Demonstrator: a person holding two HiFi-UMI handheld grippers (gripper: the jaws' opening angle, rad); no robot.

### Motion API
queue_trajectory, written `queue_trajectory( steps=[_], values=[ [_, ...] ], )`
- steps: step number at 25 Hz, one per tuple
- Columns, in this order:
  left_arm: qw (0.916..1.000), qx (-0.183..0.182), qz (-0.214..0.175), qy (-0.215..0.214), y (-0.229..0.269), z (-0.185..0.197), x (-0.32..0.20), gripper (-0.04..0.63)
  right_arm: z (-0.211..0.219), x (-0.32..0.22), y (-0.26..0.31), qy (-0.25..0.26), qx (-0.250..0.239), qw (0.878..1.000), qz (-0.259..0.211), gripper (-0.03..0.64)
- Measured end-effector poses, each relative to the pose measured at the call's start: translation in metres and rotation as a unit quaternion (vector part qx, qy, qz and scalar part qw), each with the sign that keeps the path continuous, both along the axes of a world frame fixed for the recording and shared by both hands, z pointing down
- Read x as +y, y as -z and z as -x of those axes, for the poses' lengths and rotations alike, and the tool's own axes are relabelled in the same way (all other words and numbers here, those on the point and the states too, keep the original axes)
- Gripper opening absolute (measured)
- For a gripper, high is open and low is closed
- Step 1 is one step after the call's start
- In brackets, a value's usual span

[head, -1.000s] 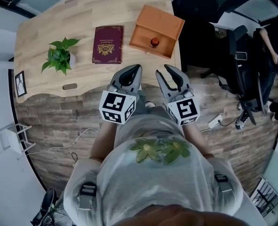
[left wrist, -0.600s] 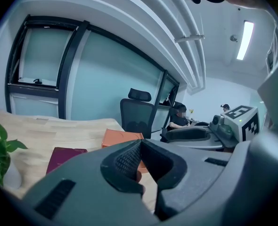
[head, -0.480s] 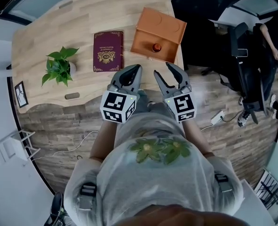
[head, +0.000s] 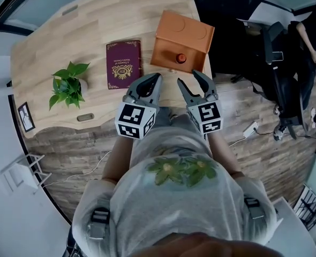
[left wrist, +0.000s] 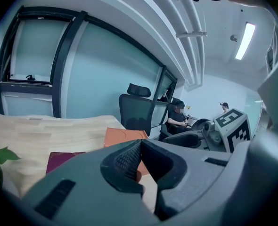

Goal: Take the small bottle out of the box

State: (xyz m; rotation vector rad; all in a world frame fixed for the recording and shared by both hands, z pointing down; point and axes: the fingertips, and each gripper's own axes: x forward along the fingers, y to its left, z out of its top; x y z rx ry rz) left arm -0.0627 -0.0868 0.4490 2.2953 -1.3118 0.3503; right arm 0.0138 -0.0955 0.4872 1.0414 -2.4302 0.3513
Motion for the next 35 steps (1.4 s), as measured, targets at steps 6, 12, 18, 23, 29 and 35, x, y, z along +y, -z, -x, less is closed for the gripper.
queue_trajectory(
  steps=[6,12,18,23,29,35],
  values=[
    [0.9998,-0.003,0.003,-0.019,-0.008,0.005,-0.018,0.008,0.002,-0.014,-0.019,-0.015,0.004,0.999,0.029,0.199],
    [0.9992,-0.003,0.006,-0.039,-0.014,0.011,-0.033,0.008,0.002,-0.027,-0.037,-0.039,0.018,0.998,0.046,0.207],
    [0.9984,-0.007,0.012,-0.054,-0.024,0.016,-0.044,0.008,0.007,-0.037,-0.060,-0.044,0.037,0.996,0.066,0.216],
    [0.9979,-0.009,0.015,-0.062,-0.029,0.019,-0.050,0.008,0.006,-0.045,-0.076,-0.054,0.053,0.994,0.077,0.222],
    [0.9976,-0.009,0.020,-0.065,-0.035,0.022,-0.058,0.008,0.003,-0.055,-0.093,-0.066,0.072,0.992,0.084,0.223],
    [0.9973,-0.009,0.030,-0.066,-0.042,0.026,-0.062,0.008,0.000,-0.062,-0.113,-0.068,0.088,0.988,0.104,0.223]
  ],
)
